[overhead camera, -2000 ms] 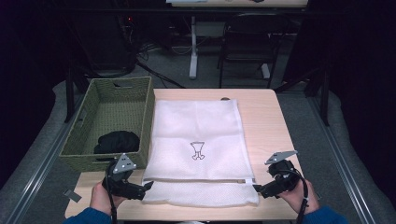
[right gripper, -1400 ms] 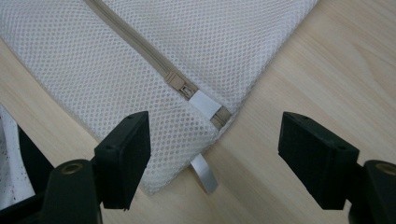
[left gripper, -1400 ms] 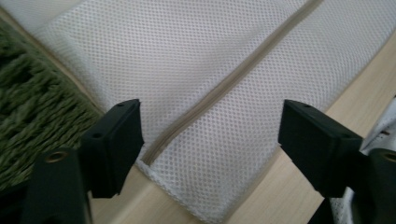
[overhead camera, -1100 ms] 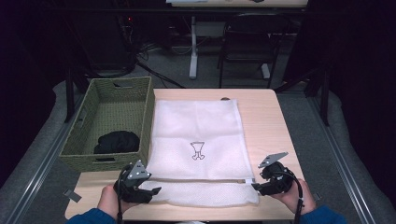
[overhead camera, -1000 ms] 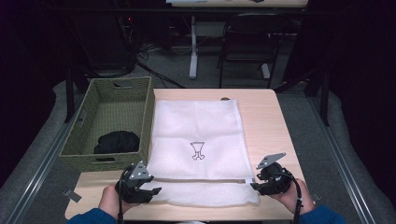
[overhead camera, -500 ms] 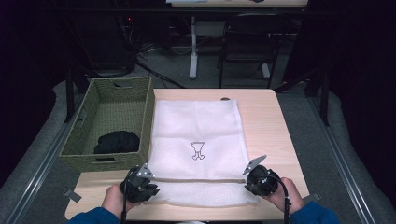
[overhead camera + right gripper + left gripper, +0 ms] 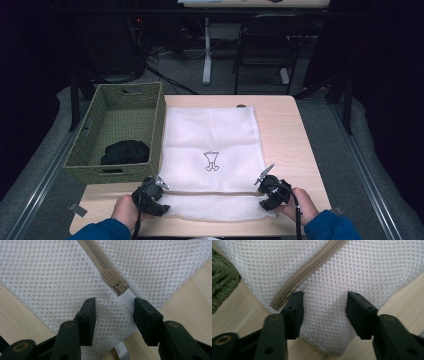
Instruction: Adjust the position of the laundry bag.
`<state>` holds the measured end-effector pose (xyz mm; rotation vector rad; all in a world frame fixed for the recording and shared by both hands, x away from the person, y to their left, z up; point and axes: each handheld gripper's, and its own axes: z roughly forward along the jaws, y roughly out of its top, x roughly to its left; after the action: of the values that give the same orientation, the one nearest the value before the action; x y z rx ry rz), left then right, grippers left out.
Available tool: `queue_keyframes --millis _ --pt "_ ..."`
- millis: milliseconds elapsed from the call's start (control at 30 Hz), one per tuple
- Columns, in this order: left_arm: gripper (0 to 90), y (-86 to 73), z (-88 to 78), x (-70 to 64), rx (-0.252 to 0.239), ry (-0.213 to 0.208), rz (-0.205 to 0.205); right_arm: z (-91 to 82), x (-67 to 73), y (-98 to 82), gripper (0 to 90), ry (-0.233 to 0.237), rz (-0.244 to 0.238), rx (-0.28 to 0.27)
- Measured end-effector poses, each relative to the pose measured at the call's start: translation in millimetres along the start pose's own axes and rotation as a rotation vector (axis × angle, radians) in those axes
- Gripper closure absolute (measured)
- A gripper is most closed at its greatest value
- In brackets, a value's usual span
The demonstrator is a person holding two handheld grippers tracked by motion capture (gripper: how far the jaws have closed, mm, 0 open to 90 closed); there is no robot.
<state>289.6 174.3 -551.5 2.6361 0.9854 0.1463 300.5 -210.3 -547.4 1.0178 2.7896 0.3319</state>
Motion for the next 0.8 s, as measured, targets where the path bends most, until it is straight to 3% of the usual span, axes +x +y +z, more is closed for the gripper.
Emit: queue_keyframes --millis 100,167,300,800 --pt "59.2 -0.7 -0.3 -0.1 -0.008 0.004 -0.009 0.0 -1.3 -0.3 61.8 -0.004 0.001 -0.007" --pt "69.0 -0.1 0.2 0.2 -0.019 0.014 -0.019 0.0 -1.6 0.8 68.6 0.002 0.006 -0.010" --pt "78.4 2.3 0.5 1.3 -0.016 0.014 -0.015 0.7 -2.8 2.2 73.0 0.005 0.005 -0.017" --pt "79.7 15.1 6.3 13.3 -0.049 0.053 -0.033 4.8 -17.1 12.1 73.2 -0.012 0.010 -0.041"
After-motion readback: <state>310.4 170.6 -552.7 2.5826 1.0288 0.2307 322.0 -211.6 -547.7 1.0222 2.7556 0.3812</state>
